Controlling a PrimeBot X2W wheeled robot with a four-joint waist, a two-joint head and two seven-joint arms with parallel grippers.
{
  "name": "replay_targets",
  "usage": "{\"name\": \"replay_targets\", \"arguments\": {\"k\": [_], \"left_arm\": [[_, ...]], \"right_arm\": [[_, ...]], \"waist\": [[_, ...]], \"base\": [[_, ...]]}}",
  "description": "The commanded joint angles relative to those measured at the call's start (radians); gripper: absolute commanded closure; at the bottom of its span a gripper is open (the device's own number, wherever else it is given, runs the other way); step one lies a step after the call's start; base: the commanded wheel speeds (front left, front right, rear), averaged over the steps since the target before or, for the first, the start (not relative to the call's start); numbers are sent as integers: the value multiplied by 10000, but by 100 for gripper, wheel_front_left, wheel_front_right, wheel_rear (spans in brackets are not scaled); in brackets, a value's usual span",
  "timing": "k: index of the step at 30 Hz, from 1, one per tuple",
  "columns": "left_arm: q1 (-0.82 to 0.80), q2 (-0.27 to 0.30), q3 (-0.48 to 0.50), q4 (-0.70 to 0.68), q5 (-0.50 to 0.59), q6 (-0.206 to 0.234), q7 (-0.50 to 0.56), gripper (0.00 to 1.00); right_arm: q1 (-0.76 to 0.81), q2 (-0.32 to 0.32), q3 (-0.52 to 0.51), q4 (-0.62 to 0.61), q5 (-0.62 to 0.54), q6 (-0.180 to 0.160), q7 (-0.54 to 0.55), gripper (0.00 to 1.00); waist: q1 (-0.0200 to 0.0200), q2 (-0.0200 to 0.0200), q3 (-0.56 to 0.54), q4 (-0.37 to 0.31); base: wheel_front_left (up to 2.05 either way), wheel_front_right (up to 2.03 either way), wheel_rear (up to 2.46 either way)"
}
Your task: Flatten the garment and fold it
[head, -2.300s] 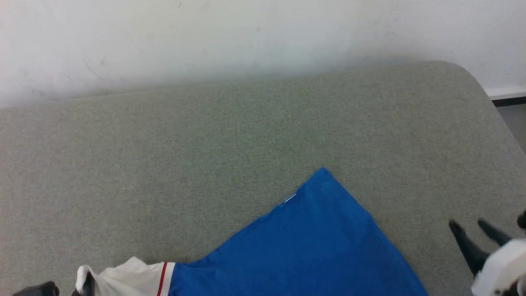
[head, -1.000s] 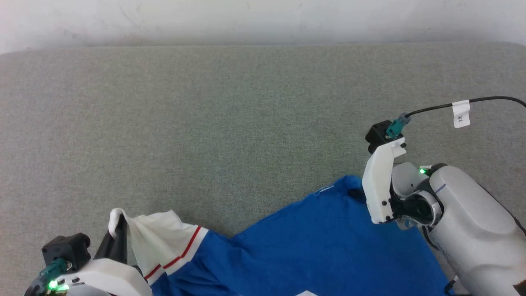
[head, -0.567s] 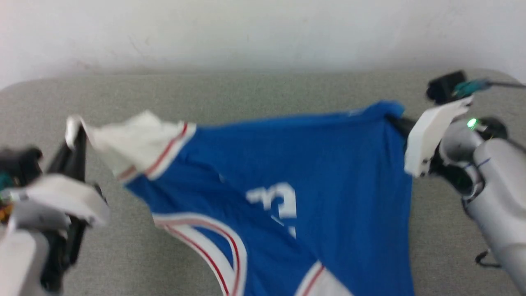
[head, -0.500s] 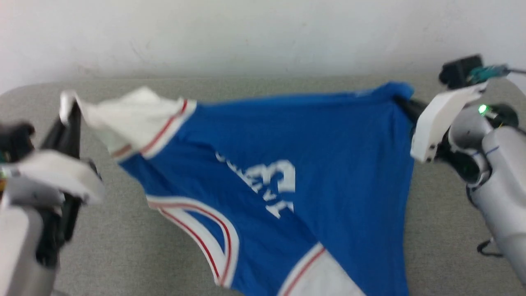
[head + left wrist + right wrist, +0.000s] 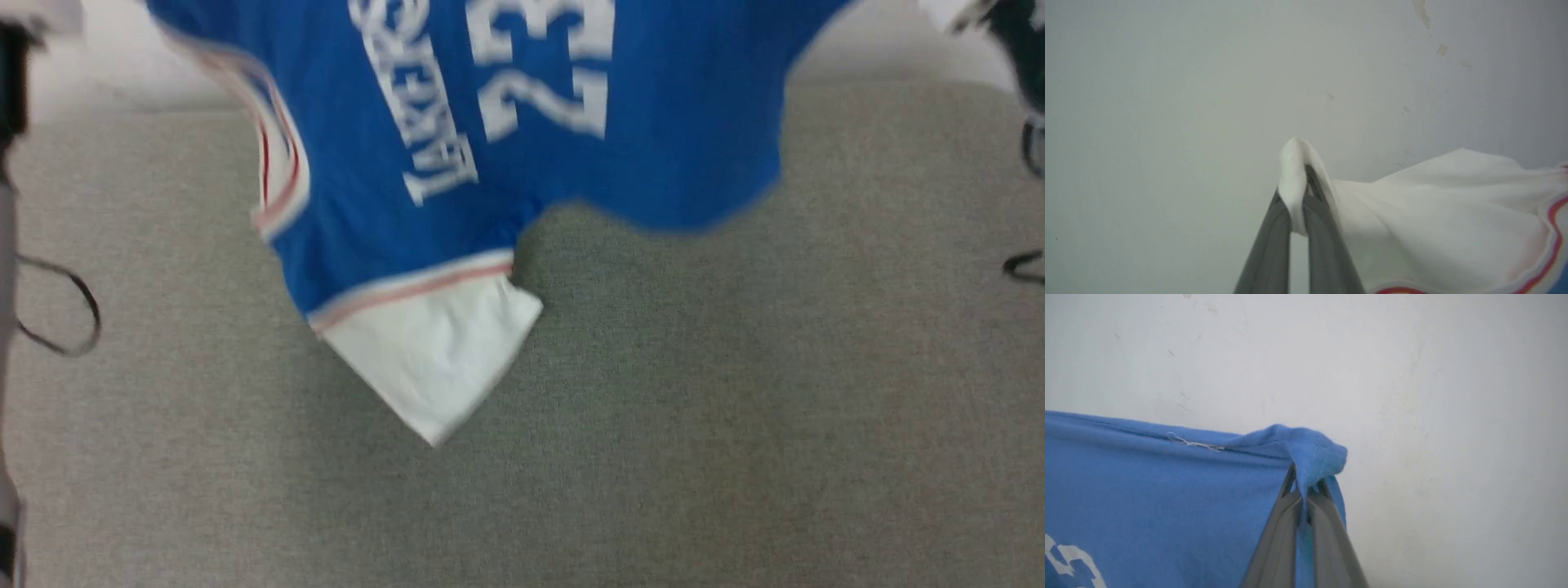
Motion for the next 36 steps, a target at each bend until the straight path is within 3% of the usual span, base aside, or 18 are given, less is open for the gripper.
{"name": "replay_targets", "arguments": {"k": [1, 12, 22, 28, 36], "left_arm": [[-649, 96, 59, 429, 208, 48, -249, 100], [-3688, 95, -242, 2329, 771, -341, -1192, 100], [-3902, -363, -390, 3697, 562, -702, -1556, 100], [-3042, -656, -310, 4568, 177, -1071, -1753, 100], [-422, -1395, 147, 5279, -738, -1478, -1901, 100]], "right_arm": [[-412, -137, -238, 177, -190, -36, -285, 100], [-2356, -22, -149, 724, -820, -36, -1442, 100], [-2784, 426, 926, 1868, -485, -36, -1858, 100], [-2179, 570, 1725, 2515, 109, -36, -2103, 100], [477, 97, 2950, 2361, 1235, -36, -2401, 100]], "waist": [[-1, 0, 839, -164], [-1, 0, 2437, -216], [-1, 0, 3422, -204], [-1, 0, 2952, -172], [-1, 0, 1015, 172]], "base": [[0, 0, 0], [0, 0, 0], [0, 0, 0], [0, 0, 0], [0, 0, 0]]}}
